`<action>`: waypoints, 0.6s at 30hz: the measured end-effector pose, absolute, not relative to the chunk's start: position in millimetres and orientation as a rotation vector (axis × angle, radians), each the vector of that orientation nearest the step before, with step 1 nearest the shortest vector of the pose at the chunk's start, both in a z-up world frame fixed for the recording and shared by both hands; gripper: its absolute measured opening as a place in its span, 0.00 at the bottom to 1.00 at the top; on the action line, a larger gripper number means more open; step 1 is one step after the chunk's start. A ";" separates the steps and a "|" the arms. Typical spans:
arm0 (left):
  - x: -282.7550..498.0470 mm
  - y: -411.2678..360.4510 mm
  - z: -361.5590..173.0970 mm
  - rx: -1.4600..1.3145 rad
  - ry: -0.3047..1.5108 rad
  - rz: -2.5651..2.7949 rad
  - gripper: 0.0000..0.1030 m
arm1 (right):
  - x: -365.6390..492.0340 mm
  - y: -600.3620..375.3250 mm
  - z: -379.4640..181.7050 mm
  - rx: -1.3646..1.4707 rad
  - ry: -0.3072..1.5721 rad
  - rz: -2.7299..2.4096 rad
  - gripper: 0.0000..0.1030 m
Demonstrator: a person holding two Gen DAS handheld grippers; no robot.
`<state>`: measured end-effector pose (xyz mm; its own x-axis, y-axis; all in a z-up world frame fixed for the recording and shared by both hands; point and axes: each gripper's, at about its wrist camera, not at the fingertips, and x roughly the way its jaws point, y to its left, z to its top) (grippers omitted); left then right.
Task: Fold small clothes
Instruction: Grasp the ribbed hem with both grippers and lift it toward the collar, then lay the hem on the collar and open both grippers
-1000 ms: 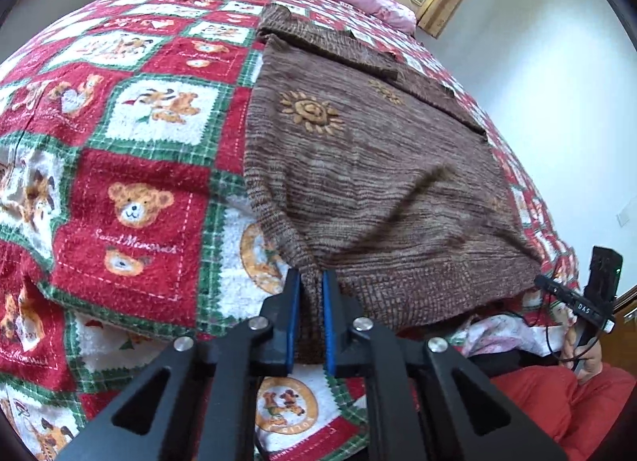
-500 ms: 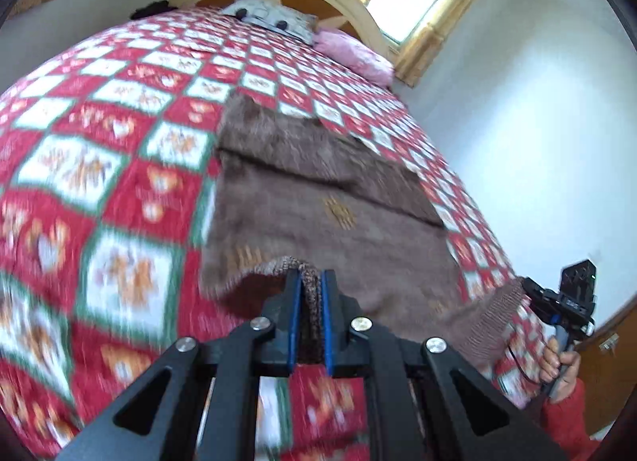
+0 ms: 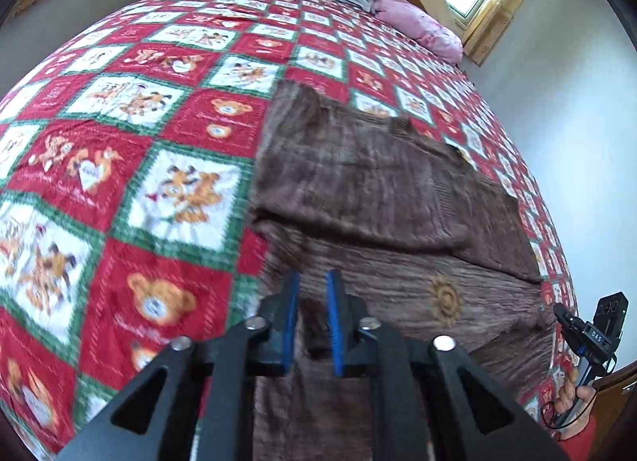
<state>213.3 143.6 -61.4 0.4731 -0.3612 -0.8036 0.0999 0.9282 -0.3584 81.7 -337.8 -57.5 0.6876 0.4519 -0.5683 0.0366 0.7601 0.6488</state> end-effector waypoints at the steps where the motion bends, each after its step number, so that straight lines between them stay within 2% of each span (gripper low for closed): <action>1: 213.9 153.9 -58.5 -0.300 1.032 -0.290 0.36 | 80.0 -339.6 -56.7 0.700 0.781 0.262 0.06; 2: 212.9 162.2 -55.3 -0.316 1.016 -0.290 0.53 | 78.1 -341.6 -55.5 0.715 0.771 0.267 0.06; 3: 211.1 170.8 -51.6 -0.325 0.991 -0.288 0.66 | 74.7 -344.2 -52.9 0.725 0.759 0.276 0.06; 4: 206.0 181.5 -45.8 -0.313 0.949 -0.285 0.69 | 72.4 -344.8 -50.7 0.725 0.748 0.278 0.08; 6: 198.0 189.2 -37.7 -0.253 0.904 -0.304 0.69 | 62.6 -348.2 -44.5 0.712 0.713 0.264 0.13; 8: 185.3 189.9 -31.5 -0.145 0.865 -0.340 0.69 | 55.2 -349.4 -41.9 0.721 0.683 0.255 0.33; 9: 180.4 187.8 -30.0 -0.101 0.846 -0.356 0.69 | 47.9 -349.2 -40.8 0.724 0.653 0.240 0.49; 10: 174.2 182.9 -29.8 -0.040 0.824 -0.382 0.69 | 45.4 -347.9 -40.0 0.719 0.639 0.234 0.56; 13: 169.6 159.8 -30.3 0.090 0.796 -0.446 0.69 | 39.4 -334.9 -38.2 0.678 0.635 0.238 0.56; 18: 189.5 126.9 -44.7 0.119 0.810 -0.516 0.69 | 29.9 -310.0 -30.4 0.559 0.610 0.225 0.56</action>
<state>189.5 126.9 -44.7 0.5741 -0.3944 -0.7176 0.4834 0.8706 -0.0918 29.9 -310.0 -30.4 0.8014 0.3582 -0.4790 -0.0379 0.8296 0.5570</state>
